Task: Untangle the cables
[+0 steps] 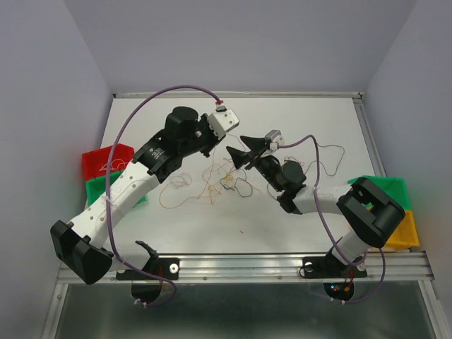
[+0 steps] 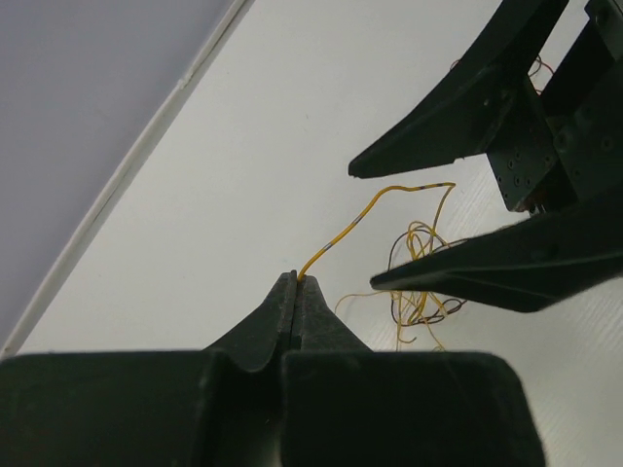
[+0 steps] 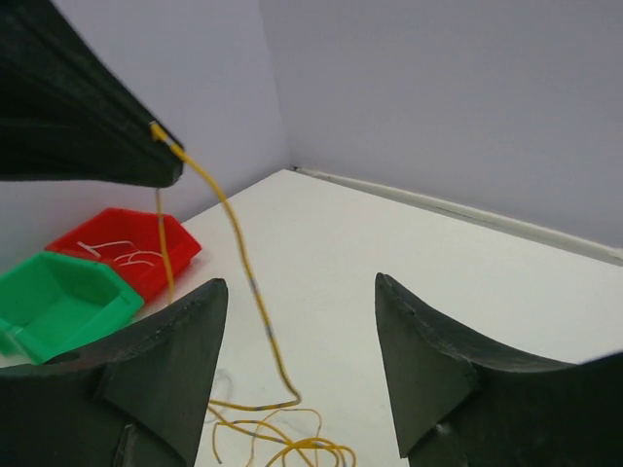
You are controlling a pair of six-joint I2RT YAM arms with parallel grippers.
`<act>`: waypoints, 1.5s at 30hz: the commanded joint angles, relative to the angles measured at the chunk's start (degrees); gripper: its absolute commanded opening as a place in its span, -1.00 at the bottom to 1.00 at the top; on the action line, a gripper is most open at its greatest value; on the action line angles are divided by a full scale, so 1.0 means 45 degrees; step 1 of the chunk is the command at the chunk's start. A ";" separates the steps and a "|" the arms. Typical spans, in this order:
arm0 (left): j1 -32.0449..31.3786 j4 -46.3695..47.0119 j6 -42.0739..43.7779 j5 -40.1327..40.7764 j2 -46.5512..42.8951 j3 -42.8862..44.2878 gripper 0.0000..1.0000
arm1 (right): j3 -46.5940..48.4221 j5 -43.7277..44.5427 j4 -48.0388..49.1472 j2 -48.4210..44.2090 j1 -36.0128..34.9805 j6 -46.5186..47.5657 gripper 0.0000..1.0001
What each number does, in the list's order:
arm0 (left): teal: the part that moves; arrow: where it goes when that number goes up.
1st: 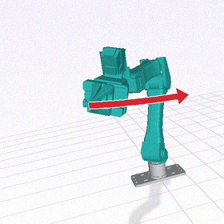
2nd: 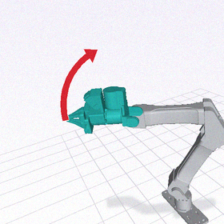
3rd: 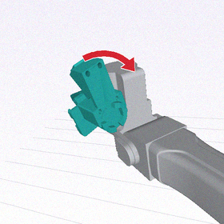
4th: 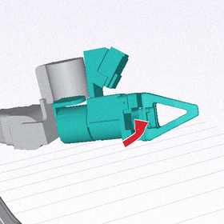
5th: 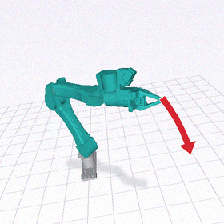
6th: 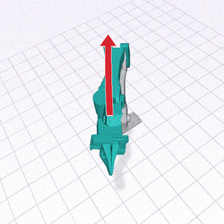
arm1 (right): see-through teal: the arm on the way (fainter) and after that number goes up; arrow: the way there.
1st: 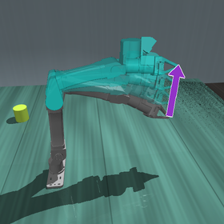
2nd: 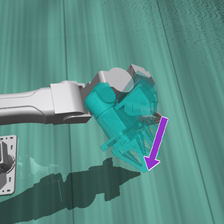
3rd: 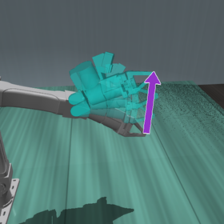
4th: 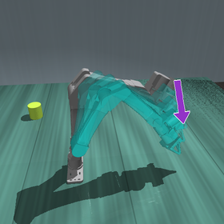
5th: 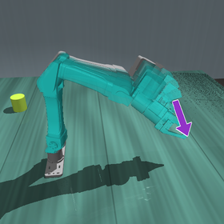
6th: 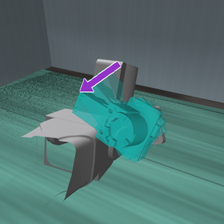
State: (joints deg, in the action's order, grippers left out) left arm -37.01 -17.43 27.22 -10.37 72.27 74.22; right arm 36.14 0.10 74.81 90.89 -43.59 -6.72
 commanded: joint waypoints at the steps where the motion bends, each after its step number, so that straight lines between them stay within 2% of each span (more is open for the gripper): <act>1: -0.0036 -0.0149 0.0161 -0.0547 -0.0278 0.0011 -1.00 | 0.0504 0.2652 0.4000 0.0036 -0.0059 0.0243 0.31; 5: -0.0056 -0.0598 0.0259 -0.0762 -0.0240 0.0284 -1.00 | 0.0582 0.2733 0.4314 0.0251 -0.0059 0.0419 0.06; 9: -0.0056 -0.0716 0.0201 -0.0684 -0.0376 0.0869 -1.00 | 0.0757 0.2168 0.4295 0.0563 -0.0078 0.0419 -0.03; 12: -0.0056 -0.0989 0.0142 -0.0819 -0.0338 0.2195 -1.00 | 0.1069 0.1912 0.4139 0.0934 -0.0078 0.0303 -0.08; 13: -0.0056 -0.1164 0.0103 -0.1091 -0.0163 0.3243 -1.00 | 0.1206 0.1892 0.4042 0.1012 -0.0078 0.0263 -0.13; 14: -0.0056 -0.1688 0.0006 -0.1268 -0.0046 0.3853 -1.00 | 0.1420 0.1912 0.3828 0.1225 -0.0078 0.0263 -0.20; 15: -0.0075 -0.2002 -0.0014 -0.1502 0.0091 0.4478 -1.00 | 0.1519 0.1854 0.3768 0.1305 -0.0078 0.0263 -0.37; 16: -0.0075 -0.2295 -0.0014 -0.1968 0.0344 0.5760 -1.00 | 0.1578 0.1834 0.3748 0.1441 -0.0078 0.0263 -0.44; 20: -0.0056 -0.3313 -0.0131 -0.2345 0.0717 0.8479 -1.00 | 0.1812 0.1736 0.3748 0.1833 -0.0078 0.0302 -0.47; 22: -0.0075 -0.3353 -0.0287 -0.2072 0.0718 0.9227 -1.00 | 0.1832 0.1853 0.3748 0.1969 -0.0078 0.0302 -0.54; 24: -0.0075 -0.3178 -0.0307 -0.1681 0.0581 1.0048 -1.00 | 0.1813 0.2047 0.3748 0.2028 -0.0078 0.0283 -0.80; 27: -0.0075 -0.2107 -0.0444 -0.0823 -0.0004 1.0305 -1.00 | 0.1696 0.2204 0.3767 0.2145 -0.0078 0.0361 -0.95; 34: -0.0075 0.0960 -0.0093 0.2924 -0.0649 1.0578 -1.00 | 0.1169 0.2692 0.3767 0.2438 -0.0078 0.0302 -0.93; 35: -0.0056 0.1234 -0.0073 0.3780 -0.0689 1.0636 -1.00 | 0.1091 0.2809 0.3767 0.2516 -0.0078 0.0302 -0.91; 38: -0.0075 0.2366 0.0161 0.4838 -0.0883 1.0540 -1.00 | 0.0817 0.3414 0.3806 0.2712 -0.0059 0.0361 -0.83; 45: -0.0075 0.3171 0.0279 0.5273 -0.1782 0.9602 -1.00 | 0.0329 0.6534 0.3748 0.2790 -0.0078 0.0380 -0.64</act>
State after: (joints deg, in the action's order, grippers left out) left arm -37.32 -16.99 27.38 9.23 69.84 116.68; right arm 39.83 17.54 80.09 102.54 -44.27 -5.85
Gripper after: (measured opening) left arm 0.019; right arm 0.170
